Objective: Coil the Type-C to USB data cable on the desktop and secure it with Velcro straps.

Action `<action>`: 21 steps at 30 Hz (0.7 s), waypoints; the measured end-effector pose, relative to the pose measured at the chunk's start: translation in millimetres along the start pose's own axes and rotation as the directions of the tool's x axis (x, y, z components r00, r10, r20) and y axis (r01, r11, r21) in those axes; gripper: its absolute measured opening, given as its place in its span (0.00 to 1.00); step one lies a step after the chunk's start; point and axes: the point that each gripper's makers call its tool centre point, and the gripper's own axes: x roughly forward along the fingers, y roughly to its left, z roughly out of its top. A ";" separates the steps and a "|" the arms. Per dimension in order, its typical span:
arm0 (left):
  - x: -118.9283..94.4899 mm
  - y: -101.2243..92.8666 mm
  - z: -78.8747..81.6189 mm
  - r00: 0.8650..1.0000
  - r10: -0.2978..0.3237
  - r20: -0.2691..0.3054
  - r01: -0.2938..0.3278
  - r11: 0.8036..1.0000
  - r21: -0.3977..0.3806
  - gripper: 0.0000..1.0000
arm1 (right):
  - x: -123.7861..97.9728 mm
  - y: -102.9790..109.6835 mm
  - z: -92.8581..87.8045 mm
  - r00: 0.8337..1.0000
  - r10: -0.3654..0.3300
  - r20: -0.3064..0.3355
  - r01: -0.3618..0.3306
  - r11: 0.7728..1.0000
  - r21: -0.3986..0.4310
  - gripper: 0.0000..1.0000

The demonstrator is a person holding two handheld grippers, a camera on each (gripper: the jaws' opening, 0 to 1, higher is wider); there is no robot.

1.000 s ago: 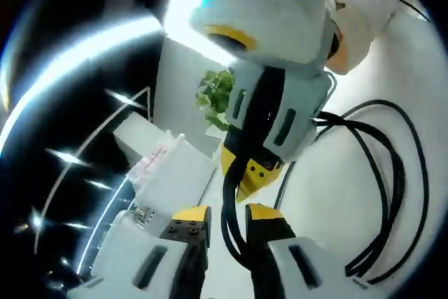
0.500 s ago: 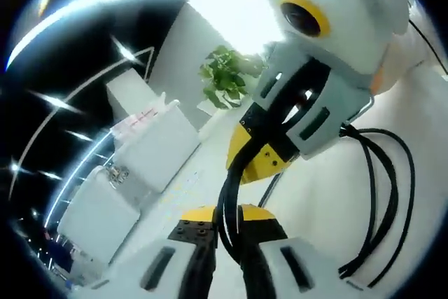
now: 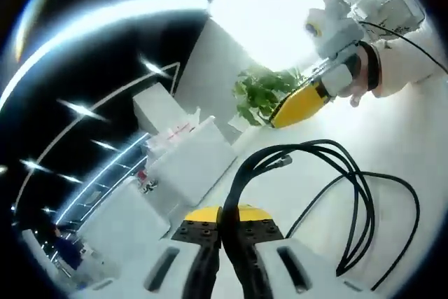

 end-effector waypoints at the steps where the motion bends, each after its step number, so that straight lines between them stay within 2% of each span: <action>1: -0.5 -0.8 -0.1 1.000 -0.005 0.000 0.005 1.000 0.001 0.07 | 3.3 -4.3 -19.7 0.998 0.002 -0.069 0.000 1.000 0.030 0.25; 3: 0.2 -2.5 0.3 1.000 -0.006 0.005 0.006 1.000 -0.002 0.07 | 7.1 -0.9 -53.0 0.980 0.023 -0.198 -0.018 0.999 0.028 0.22; 4: 0.5 -4.9 -0.6 1.000 -0.015 0.000 0.015 1.000 0.008 0.07 | 8.4 0.6 -63.7 0.971 0.021 -0.239 -0.021 1.000 0.003 0.19; 5: 0.9 -7.8 -1.5 1.000 -0.023 -0.003 0.023 1.000 0.014 0.08 | 8.5 3.0 -83.1 0.945 0.003 -0.327 -0.031 0.996 -0.079 0.16; 6: 1.4 -9.6 -2.3 1.000 -0.028 -0.008 0.028 1.000 0.015 0.08 | 9.1 10.6 -93.9 0.930 0.016 -0.367 -0.063 0.991 -0.117 0.16; 7: 1.8 -10.6 -3.2 0.999 -0.031 -0.010 0.031 0.999 0.013 0.08 | 9.4 19.2 -100.9 0.919 0.044 -0.391 -0.096 0.989 -0.114 0.16; 10: 2.3 -11.0 -4.9 0.999 -0.034 -0.015 0.034 0.999 0.012 0.08 | 9.2 37.9 -107.4 0.906 0.101 -0.411 -0.133 0.990 -0.051 0.16; 12: 2.2 -10.4 -5.0 0.999 -0.032 -0.014 0.033 0.999 0.010 0.08 | 9.3 37.8 -109.8 0.901 0.089 -0.425 -0.131 0.989 -0.069 0.16; 14: 2.1 -11.7 -3.8 0.999 -0.037 -0.010 0.037 0.999 0.010 0.08 | 7.4 33.5 -117.6 0.886 0.070 -0.459 -0.125 0.988 -0.091 0.16; 15: 1.9 -12.8 -3.4 0.999 -0.041 -0.011 0.041 0.999 0.013 0.08 | 8.5 33.2 -114.7 0.894 0.077 -0.441 -0.127 0.988 -0.085 0.16; 17: 1.9 -14.2 -3.2 0.999 -0.045 -0.013 0.045 0.999 0.016 0.08 | 9.5 34.4 -114.3 0.894 0.083 -0.441 -0.130 0.989 -0.077 0.10; 18: 1.8 -16.1 -3.3 0.998 -0.053 -0.014 0.054 0.998 0.018 0.08 | 8.5 34.3 -114.4 0.891 0.082 -0.446 -0.136 0.987 -0.090 0.04; 21: 2.1 -23.1 -6.5 0.995 -0.093 -0.029 0.093 0.996 0.015 0.08 | 7.3 28.4 -113.2 0.882 0.056 -0.467 -0.159 0.970 -0.183 0.03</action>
